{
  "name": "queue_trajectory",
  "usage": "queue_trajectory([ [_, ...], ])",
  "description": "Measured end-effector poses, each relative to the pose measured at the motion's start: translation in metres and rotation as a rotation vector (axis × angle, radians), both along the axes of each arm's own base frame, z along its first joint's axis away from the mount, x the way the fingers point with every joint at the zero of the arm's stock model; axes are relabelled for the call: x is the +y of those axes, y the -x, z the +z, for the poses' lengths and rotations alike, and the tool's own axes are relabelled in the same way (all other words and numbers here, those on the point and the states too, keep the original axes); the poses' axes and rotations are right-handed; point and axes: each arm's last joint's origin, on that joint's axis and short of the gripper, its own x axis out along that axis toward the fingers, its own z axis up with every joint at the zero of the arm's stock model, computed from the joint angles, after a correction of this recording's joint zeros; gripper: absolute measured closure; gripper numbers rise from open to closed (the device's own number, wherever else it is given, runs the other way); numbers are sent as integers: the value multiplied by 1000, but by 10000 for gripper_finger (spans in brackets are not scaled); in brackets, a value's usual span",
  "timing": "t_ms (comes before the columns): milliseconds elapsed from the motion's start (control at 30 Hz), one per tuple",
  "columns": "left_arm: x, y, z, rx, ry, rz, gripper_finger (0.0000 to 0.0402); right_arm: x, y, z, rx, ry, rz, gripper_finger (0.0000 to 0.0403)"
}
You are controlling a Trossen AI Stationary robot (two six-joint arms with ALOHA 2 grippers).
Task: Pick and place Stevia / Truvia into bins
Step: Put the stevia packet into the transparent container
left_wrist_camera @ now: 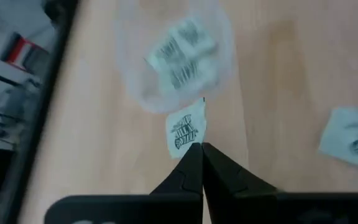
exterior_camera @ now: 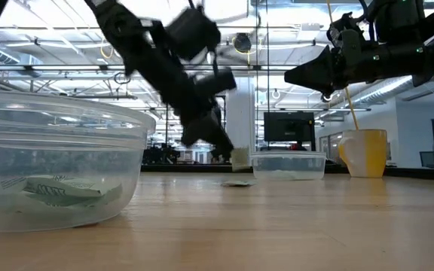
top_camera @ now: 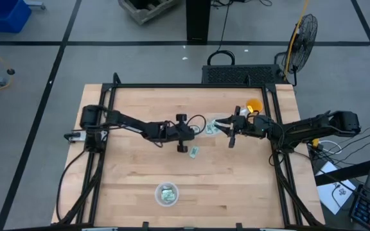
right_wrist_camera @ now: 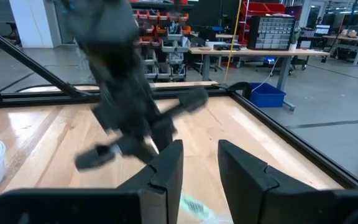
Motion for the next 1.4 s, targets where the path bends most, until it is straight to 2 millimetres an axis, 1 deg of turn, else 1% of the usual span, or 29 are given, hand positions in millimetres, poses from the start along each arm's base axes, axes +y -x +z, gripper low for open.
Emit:
queue_trajectory([
  [133,-9,2,41,-142,-6,-23,399,0,0,1,-7,1,0,309],
  [200,-8,1,55,-198,22,-37,399,0,0,1,-12,-5,0,309],
  [233,-6,-1,60,-220,31,-43,399,0,0,1,-16,-11,0,309],
  [333,0,-6,65,-237,38,-45,400,0,0,3,-35,-26,-3,309],
  [400,4,-13,63,-257,39,-52,399,0,0,4,-46,-24,-6,309],
  [600,11,-34,31,-194,54,-58,400,-3,1,5,-51,3,-108,309],
  [733,13,-43,13,-154,30,-9,400,-4,1,2,-25,3,-134,309],
  [800,14,-44,8,-140,18,9,399,-4,1,2,-21,9,-133,309],
  [933,18,-46,8,-146,12,23,399,-4,1,2,-9,27,-131,309],
  [1067,23,-45,7,-144,42,57,396,-4,1,1,-3,33,-130,309],
  [1400,24,-43,5,-137,71,79,333,-4,1,1,-3,33,-130,309],
])
